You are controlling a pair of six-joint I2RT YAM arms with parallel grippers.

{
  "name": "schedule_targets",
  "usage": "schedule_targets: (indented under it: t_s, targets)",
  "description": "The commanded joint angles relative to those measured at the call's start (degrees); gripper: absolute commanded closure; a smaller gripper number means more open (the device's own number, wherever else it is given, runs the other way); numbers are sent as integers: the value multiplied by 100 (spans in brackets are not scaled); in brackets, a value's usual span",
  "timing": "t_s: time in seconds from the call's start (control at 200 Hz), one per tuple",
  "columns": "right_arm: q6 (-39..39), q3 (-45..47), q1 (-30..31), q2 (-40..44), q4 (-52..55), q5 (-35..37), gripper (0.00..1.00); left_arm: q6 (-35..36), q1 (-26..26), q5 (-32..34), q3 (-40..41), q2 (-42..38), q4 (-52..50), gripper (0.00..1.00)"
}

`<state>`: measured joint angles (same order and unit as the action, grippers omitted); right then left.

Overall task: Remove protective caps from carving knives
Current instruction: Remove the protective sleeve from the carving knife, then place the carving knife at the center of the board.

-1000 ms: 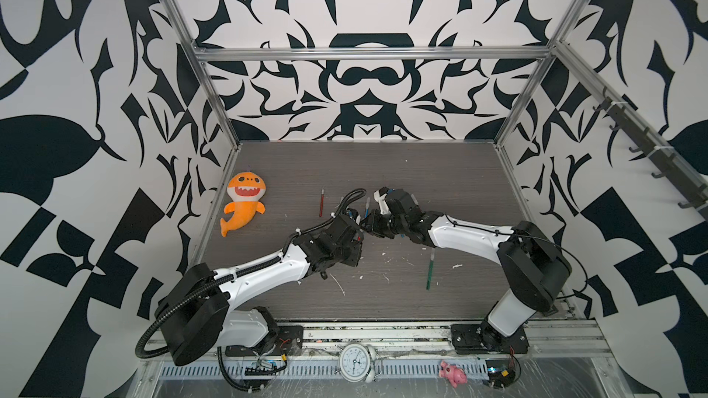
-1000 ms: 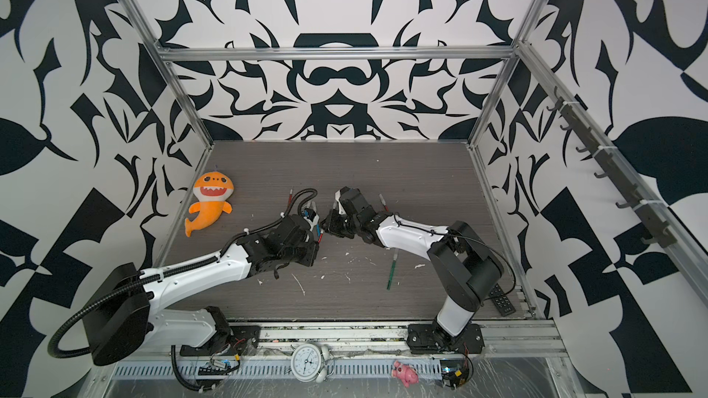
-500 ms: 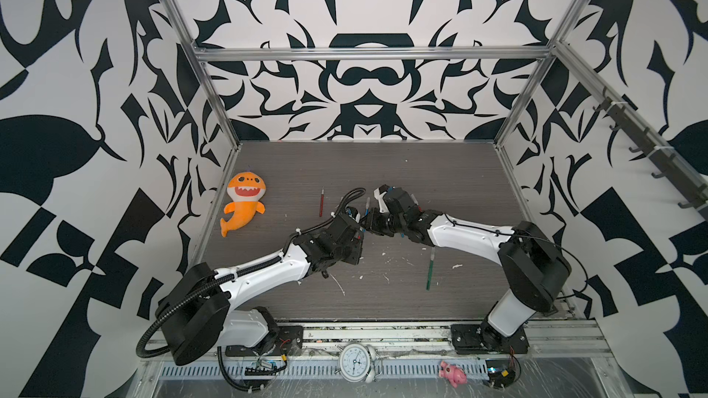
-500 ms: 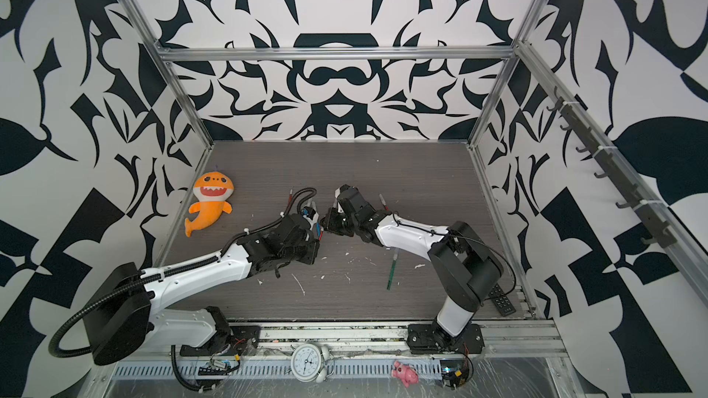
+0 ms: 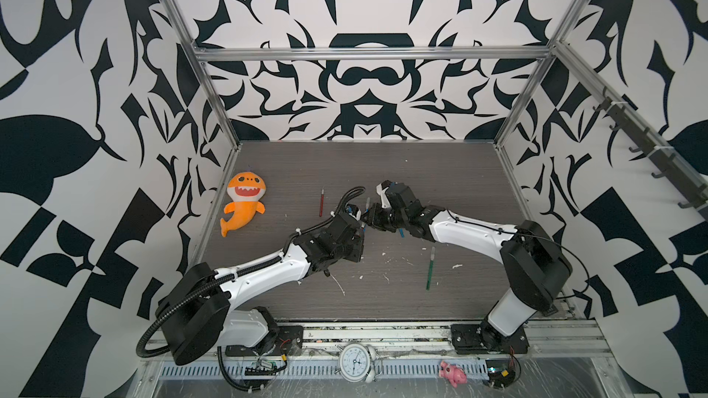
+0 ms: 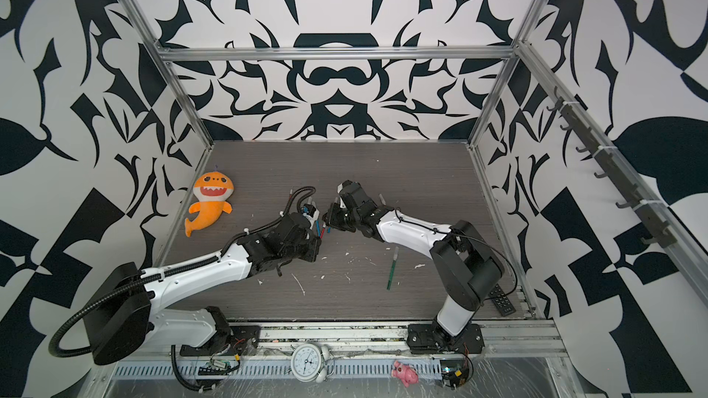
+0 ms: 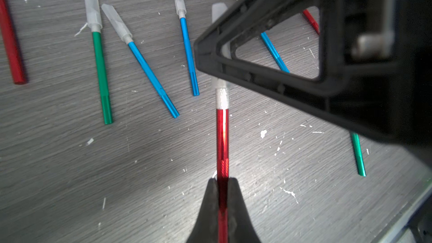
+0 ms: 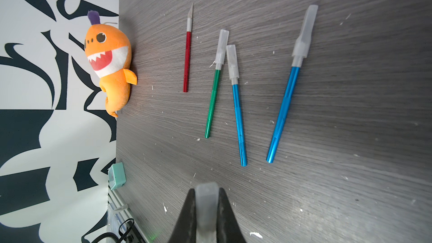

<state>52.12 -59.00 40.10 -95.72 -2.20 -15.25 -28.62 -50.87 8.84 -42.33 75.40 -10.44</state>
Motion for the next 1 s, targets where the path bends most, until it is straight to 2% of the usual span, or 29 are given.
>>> schedule_targets:
  t_s: [0.0, 0.33, 0.51, 0.585, 0.695, 0.87, 0.995]
  targets:
    - [-221, -243, -223, 106, -114, 599, 100, -39, -90, -93, 147, -16, -292, 100]
    - [-259, -531, -454, 9, 30, 562, 100, -31, -98, 23, 116, -103, -297, 100]
    - [-408, -353, -769, 355, 163, 504, 100, 95, -45, 670, -68, -381, -633, 100]
    - [-632, -306, -777, 560, 336, 518, 100, 103, 237, 949, -330, -353, -933, 100]
    - [-928, -165, -776, 864, 615, 565, 100, 137, 931, 992, -689, -280, -1206, 100]
    - [-1288, 86, -777, 1429, 1004, 526, 100, 174, 1903, 1162, -1571, 506, -1776, 100]
    - [-1612, 184, -780, 1820, 1396, 534, 100, 255, 2383, 1173, -2147, 1012, -2247, 100]
